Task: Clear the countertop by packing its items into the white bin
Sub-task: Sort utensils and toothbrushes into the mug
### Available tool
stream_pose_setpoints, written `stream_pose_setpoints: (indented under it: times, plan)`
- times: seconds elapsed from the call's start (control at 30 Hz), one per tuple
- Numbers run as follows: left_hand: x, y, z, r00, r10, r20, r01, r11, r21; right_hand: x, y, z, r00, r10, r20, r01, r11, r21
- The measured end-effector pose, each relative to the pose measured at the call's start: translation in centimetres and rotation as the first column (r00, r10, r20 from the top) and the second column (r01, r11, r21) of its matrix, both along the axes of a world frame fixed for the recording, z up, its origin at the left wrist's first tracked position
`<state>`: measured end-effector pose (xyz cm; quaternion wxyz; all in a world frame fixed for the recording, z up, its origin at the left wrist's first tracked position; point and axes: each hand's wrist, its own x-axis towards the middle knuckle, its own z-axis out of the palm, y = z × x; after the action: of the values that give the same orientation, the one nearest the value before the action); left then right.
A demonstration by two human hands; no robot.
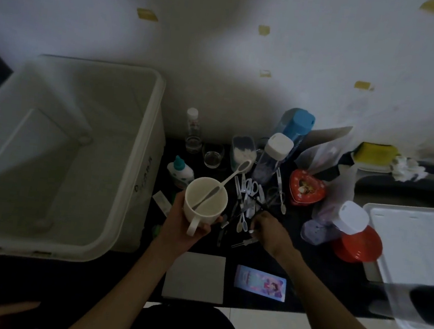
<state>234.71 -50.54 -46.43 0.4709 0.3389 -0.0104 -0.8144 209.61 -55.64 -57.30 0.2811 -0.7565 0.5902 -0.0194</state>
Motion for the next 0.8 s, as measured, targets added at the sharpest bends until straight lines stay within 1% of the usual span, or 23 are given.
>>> stream_pose_setpoints:
  times: [0.07,0.1,0.17,0.23,0.3,0.33,0.37,0.4,0.47,0.5,0.53,0.57,0.63,0.67,0.7,0.73,0.77,0.8]
  plan:
    - [0.0,0.0,0.0,1.0,-0.001,0.0,0.001,1.0,0.0,-0.1,-0.3,1.6,0.997,-0.036,0.075,0.041,0.997,-0.067]
    - [0.0,0.1,-0.1,1.0,-0.006,0.0,0.006,1.0,-0.007,0.0,-0.4,3.0,0.984,-0.077,0.162,0.099,0.986,-0.133]
    - [0.1,0.2,0.0,1.0,-0.002,0.013,0.002,1.0,-0.011,0.6,-0.2,7.5,0.912,-0.141,0.385,0.245,0.941,-0.235]
    - [0.0,0.2,-0.2,1.0,0.009,0.011,-0.008,1.0,-0.004,1.5,0.5,13.0,0.826,-0.121,0.55,0.322,0.903,-0.284]
    - [-0.2,0.3,-0.2,1.0,0.014,0.02,-0.015,1.0,0.005,2.5,1.5,17.8,0.75,-0.043,0.66,0.337,0.884,-0.325]
    - [-0.3,0.2,-0.3,1.0,0.012,0.021,-0.013,1.0,0.004,3.1,1.9,19.4,0.725,0.008,0.689,0.32,0.882,-0.347]
    - [-0.5,0.1,-0.5,1.0,0.009,0.024,-0.009,1.0,0.003,3.8,2.1,20.4,0.72,0.061,0.692,0.281,0.885,-0.371]
    - [-0.7,0.0,-0.6,0.999,0.005,0.032,-0.005,1.0,0.003,4.5,2.1,21.0,0.736,0.11,0.667,0.222,0.893,-0.392]
    - [-1.2,-0.1,-0.7,0.999,-0.005,0.041,0.005,1.0,-0.003,5.8,1.6,21.0,0.805,0.199,0.559,0.059,0.911,-0.409]
    - [-1.4,-0.1,-0.7,0.999,-0.012,0.043,0.012,1.0,-0.005,6.1,1.4,20.7,0.823,0.225,0.521,0.005,0.915,-0.404]
    - [-1.5,-0.1,-0.6,0.999,-0.014,0.04,0.015,1.0,-0.005,6.0,1.2,20.2,0.821,0.215,0.528,0.018,0.916,-0.401]
    - [-1.5,-0.1,-0.4,0.999,-0.015,0.031,0.015,1.0,-0.006,5.7,1.1,19.6,0.795,0.159,0.585,0.105,0.915,-0.391]
    - [-1.3,-0.1,0.0,1.0,0.001,0.023,-0.001,1.0,-0.008,4.6,1.1,17.6,0.701,-0.039,0.712,0.358,0.883,-0.304]
    - [-1.1,0.0,0.0,0.999,0.017,0.03,-0.017,1.0,-0.007,3.9,0.9,15.9,0.698,-0.147,0.7,0.429,0.87,-0.245]
    - [-0.8,0.1,-0.1,0.999,0.028,0.028,-0.027,1.0,-0.009,3.4,0.6,13.6,0.748,-0.244,0.618,0.434,0.884,-0.176]
    - [-0.5,0.1,-0.3,0.999,0.039,0.012,-0.039,0.999,-0.009,3.0,0.4,11.2,0.825,-0.302,0.478,0.388,0.917,-0.089]
    - [-0.3,0.2,-0.5,0.999,0.052,-0.004,-0.052,0.999,-0.004,2.9,0.3,8.5,0.892,-0.314,0.324,0.331,0.944,0.005]
    - [-0.1,0.2,-0.8,0.998,0.061,-0.014,-0.061,0.998,0.008,3.0,0.4,6.2,0.933,-0.3,0.199,0.289,0.954,0.082]
